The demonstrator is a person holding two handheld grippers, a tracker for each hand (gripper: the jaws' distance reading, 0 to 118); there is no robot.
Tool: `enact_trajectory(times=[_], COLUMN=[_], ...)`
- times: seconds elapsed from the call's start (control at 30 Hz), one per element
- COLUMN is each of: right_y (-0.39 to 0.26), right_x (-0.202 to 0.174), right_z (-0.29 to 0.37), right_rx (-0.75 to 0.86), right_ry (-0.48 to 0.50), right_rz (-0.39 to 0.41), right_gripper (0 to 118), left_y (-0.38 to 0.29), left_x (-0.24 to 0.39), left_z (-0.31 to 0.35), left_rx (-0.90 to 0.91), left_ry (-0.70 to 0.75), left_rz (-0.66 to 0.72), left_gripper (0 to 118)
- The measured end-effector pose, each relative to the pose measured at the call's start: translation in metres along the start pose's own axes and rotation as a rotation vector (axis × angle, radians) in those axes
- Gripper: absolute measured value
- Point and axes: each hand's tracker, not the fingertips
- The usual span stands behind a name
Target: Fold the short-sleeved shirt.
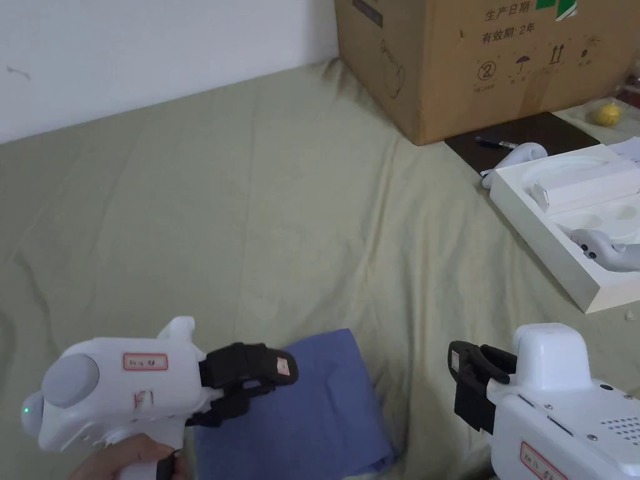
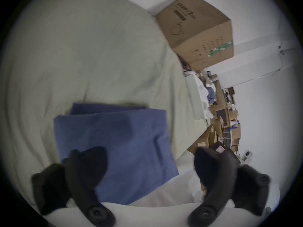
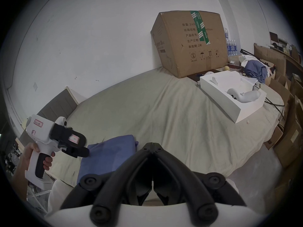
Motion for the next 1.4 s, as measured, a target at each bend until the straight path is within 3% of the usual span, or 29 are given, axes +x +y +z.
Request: enact_trajectory(times=[0.07,0.1,0.3,0.4,0.53,0.6,0.77,0.87,1.0,1.27,1.4], right_y=[-0.001,-0.002,-0.004,-0.003,-0.003,-0.002,-0.001,0.001,0.003,-0.011,-0.035], right_x=[0.0,0.0,0.01,0.019,0.021,0.019,0.006,-0.003,-0.015,-0.067,-0.099], right_z=[-0.001,-0.002,0.0,0.002,0.003,0.002,0.002,0.002,-0.004,-0.045,-0.074], right_rx=[-0.01,-0.015,-0.041,-0.04,-0.043,-0.049,-0.062,-0.066,-0.072,-0.095,-0.13], right_ry=[0.004,0.006,-0.021,-0.028,-0.037,-0.039,-0.028,-0.022,-0.002,0.134,0.177], right_rz=[0.009,0.01,0.036,0.003,0.004,0.015,0.045,0.079,0.104,0.123,0.184], right_gripper=[0,0,0,0,0,0,0,0,0,0,0], left_y=[-0.006,-0.009,-0.012,-0.005,-0.001,-0.001,-0.005,-0.009,-0.011,-0.033,-0.049], left_x=[-0.005,-0.005,0.015,0.029,0.037,0.036,0.034,0.031,0.015,-0.089,-0.122], left_z=[-0.015,-0.022,-0.059,-0.079,-0.097,-0.102,-0.095,-0.071,-0.015,0.081,0.094], left_rx=[-0.005,-0.008,-0.082,-0.1,-0.11,-0.121,-0.126,-0.097,0.014,0.159,0.181], left_ry=[-0.01,-0.013,-0.065,0.007,0.012,0.011,-0.049,-0.145,-0.146,0.008,-0.06], left_rz=[0.014,0.02,-0.046,-0.076,-0.084,-0.103,-0.099,-0.074,-0.097,0.065,0.171], left_gripper=[52,38,26,12,11,2,1,1,1,1,1])
